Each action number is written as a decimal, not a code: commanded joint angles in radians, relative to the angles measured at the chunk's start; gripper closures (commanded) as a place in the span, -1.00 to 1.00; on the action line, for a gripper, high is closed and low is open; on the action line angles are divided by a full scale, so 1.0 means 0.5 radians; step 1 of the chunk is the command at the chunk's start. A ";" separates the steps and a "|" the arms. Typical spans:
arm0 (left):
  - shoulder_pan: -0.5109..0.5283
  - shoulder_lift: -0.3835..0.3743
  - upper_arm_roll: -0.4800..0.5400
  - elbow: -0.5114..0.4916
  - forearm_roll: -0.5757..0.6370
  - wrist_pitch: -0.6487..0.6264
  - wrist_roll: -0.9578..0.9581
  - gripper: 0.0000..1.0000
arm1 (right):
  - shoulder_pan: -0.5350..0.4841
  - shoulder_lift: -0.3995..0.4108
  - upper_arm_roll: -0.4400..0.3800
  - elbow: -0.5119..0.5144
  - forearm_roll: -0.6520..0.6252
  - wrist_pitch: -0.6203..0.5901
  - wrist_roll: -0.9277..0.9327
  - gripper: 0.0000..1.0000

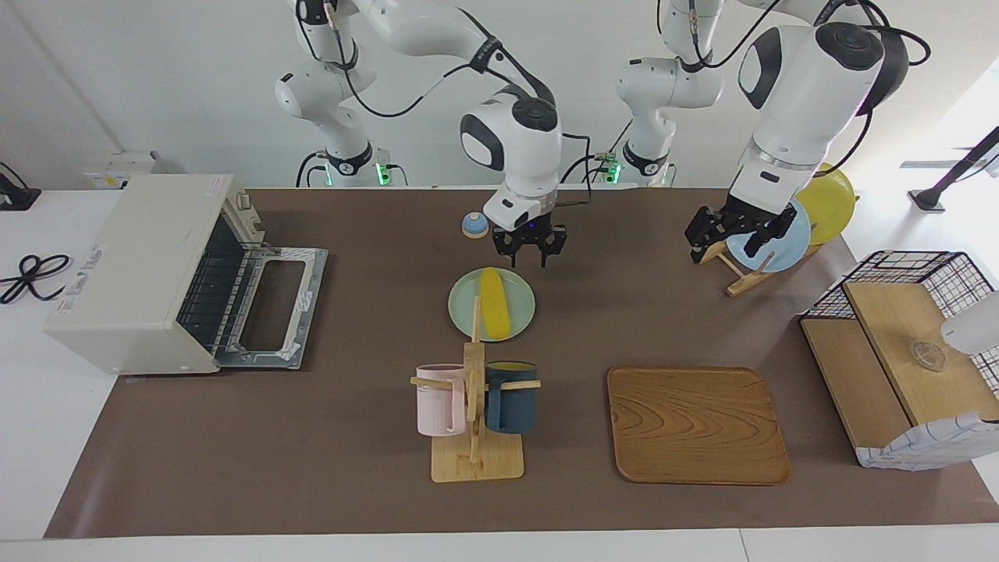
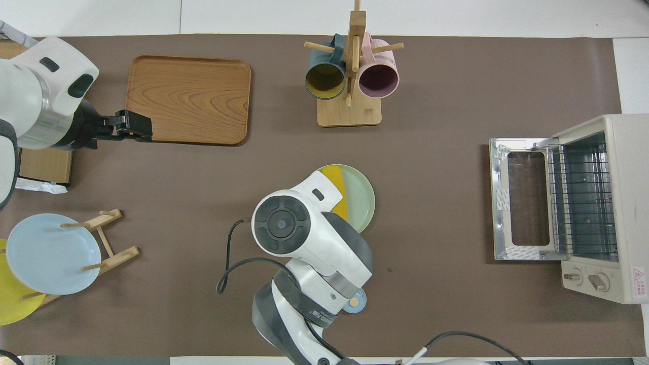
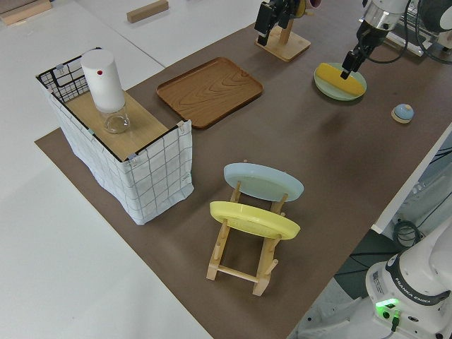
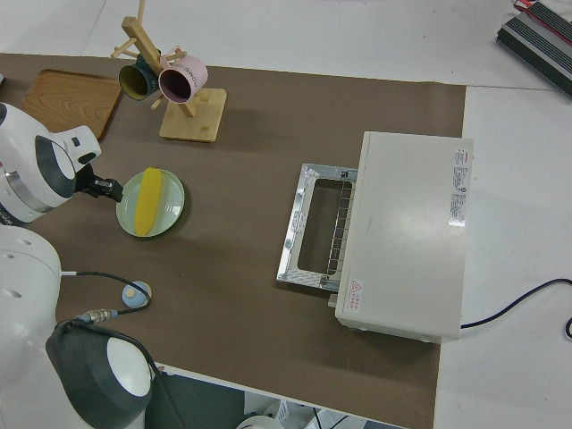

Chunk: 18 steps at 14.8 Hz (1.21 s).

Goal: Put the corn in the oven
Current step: 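Grasp the corn on the green plate with the right gripper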

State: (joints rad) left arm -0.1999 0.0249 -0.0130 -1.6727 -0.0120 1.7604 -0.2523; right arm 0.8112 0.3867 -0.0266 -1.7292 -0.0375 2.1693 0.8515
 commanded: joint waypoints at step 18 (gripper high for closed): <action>0.126 -0.212 0.014 -0.054 0.049 -0.382 0.210 -1.00 | -0.006 0.101 -0.008 -0.199 -0.174 0.279 -0.056 1.00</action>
State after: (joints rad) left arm -0.1667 -0.0529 0.0034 -1.6738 -0.0089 1.5913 -0.1754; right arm 0.8153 0.4668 -0.0352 -1.7891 -0.1078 2.2866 0.8397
